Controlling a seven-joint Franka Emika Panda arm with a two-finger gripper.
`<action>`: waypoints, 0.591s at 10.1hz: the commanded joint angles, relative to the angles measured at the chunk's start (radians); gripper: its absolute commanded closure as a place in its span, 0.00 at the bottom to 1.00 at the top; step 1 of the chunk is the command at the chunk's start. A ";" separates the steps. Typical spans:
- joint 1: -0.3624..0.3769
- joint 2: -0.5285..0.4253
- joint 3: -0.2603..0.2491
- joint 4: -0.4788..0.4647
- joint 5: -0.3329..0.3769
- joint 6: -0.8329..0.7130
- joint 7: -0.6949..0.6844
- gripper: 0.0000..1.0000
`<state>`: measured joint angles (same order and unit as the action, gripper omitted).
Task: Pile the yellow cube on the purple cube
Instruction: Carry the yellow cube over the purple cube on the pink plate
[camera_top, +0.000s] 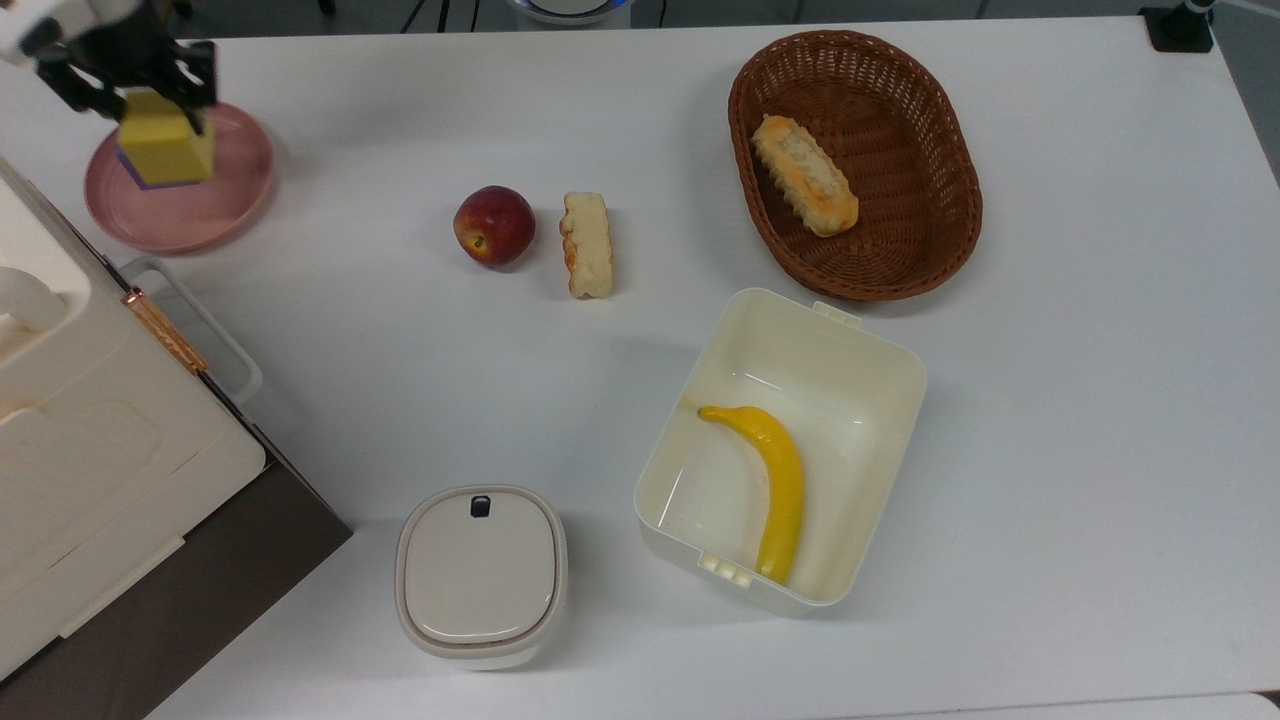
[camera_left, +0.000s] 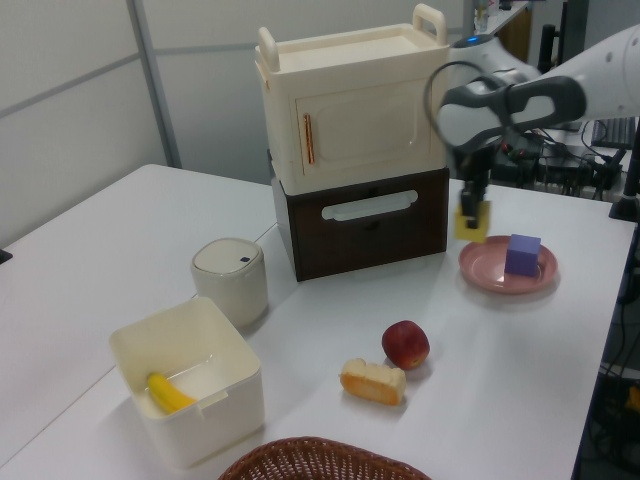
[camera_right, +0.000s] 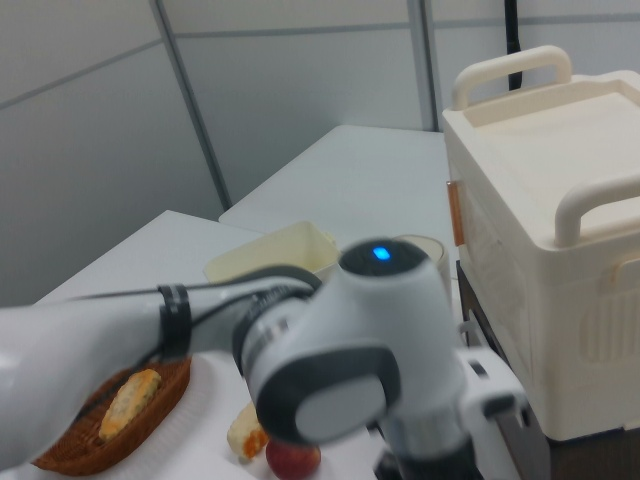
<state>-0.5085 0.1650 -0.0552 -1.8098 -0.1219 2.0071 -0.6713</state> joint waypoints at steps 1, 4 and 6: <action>-0.137 -0.032 0.005 -0.040 -0.005 -0.001 -0.299 0.73; -0.171 -0.028 0.003 -0.051 -0.005 -0.008 -0.338 0.64; -0.171 -0.018 0.005 -0.046 0.010 -0.004 -0.323 0.21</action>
<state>-0.6816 0.1655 -0.0528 -1.8349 -0.1216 2.0071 -0.9926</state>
